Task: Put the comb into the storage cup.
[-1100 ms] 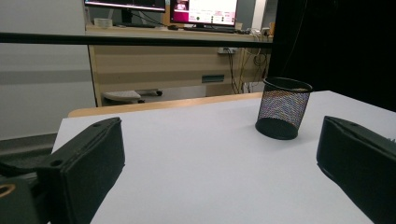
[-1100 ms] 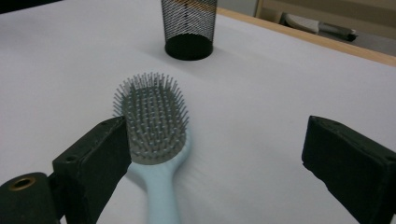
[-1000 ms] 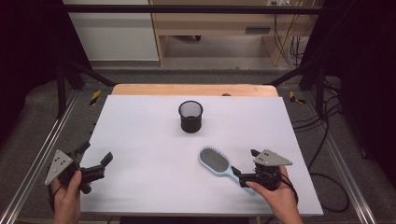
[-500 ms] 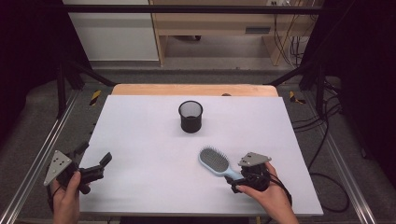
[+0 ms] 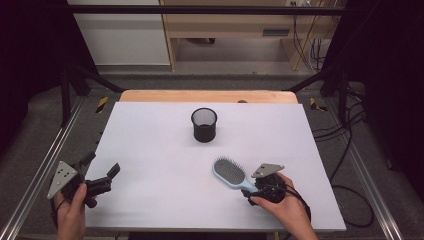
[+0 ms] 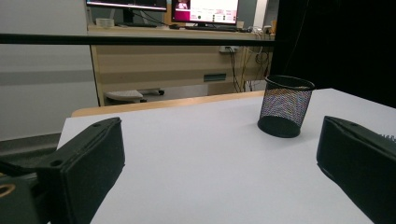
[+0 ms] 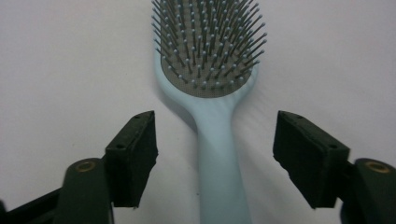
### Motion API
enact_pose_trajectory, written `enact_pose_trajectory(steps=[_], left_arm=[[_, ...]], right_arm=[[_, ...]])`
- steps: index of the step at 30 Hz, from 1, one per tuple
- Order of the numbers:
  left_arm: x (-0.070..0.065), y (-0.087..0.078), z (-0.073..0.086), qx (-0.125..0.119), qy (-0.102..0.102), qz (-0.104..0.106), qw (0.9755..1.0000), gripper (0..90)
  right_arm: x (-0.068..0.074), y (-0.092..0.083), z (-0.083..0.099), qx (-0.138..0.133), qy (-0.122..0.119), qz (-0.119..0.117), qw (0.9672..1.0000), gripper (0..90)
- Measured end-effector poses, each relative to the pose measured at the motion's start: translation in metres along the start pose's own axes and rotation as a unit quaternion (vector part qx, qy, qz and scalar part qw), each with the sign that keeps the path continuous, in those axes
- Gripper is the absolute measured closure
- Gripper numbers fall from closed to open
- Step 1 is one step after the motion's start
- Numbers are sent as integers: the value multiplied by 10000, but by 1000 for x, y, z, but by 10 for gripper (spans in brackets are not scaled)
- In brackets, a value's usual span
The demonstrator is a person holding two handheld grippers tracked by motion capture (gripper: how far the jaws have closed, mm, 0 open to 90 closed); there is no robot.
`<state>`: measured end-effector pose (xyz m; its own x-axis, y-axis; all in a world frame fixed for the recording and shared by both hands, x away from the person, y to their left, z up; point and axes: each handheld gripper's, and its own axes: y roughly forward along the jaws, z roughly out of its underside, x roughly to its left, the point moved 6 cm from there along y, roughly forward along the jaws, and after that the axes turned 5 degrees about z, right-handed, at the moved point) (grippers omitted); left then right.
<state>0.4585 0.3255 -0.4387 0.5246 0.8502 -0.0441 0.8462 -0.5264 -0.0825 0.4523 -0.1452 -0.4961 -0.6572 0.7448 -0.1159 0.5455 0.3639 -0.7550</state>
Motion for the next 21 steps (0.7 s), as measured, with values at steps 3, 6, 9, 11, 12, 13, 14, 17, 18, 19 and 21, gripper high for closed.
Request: enact_pose_trajectory(steps=[3,6,9,11,12,13,14,17,18,19,21], left_arm=[[0,0,0,3,5,2,10000,12],[-1,1,1,22,-4,33,10000,12],[0,1,1,28,-8,27,10000,13],[-1,1,1,27,-10,23,10000,13],[-1,0,1,26,-8,22,10000,13],[-1,0,1,23,-9,22,10000,13],[-1,1,1,25,-4,27,10000,13],[-1,1,1,37,19,4,10000,12],[-1,1,1,36,23,0,10000,12],[-1,1,1,37,21,-1,10000,12],[-1,1,1,41,24,-7,10000,12]], right_arm=[[1,3,0,72,-58,-68,9999,370],[2,6,1,126,-100,-103,9998,408],[0,11,1,252,-90,-116,9996,462],[-1,13,1,296,-77,-110,9995,484],[-2,14,1,322,-67,-136,9994,500],[-4,18,2,421,-35,-195,9989,537],[-4,18,2,421,-35,-195,9989,537],[-5,22,3,550,-37,-288,9981,562],[-6,22,3,547,-48,-308,9980,586],[-6,23,1,595,-85,-324,9977,604],[-6,23,1,626,-96,-322,9975,611]])
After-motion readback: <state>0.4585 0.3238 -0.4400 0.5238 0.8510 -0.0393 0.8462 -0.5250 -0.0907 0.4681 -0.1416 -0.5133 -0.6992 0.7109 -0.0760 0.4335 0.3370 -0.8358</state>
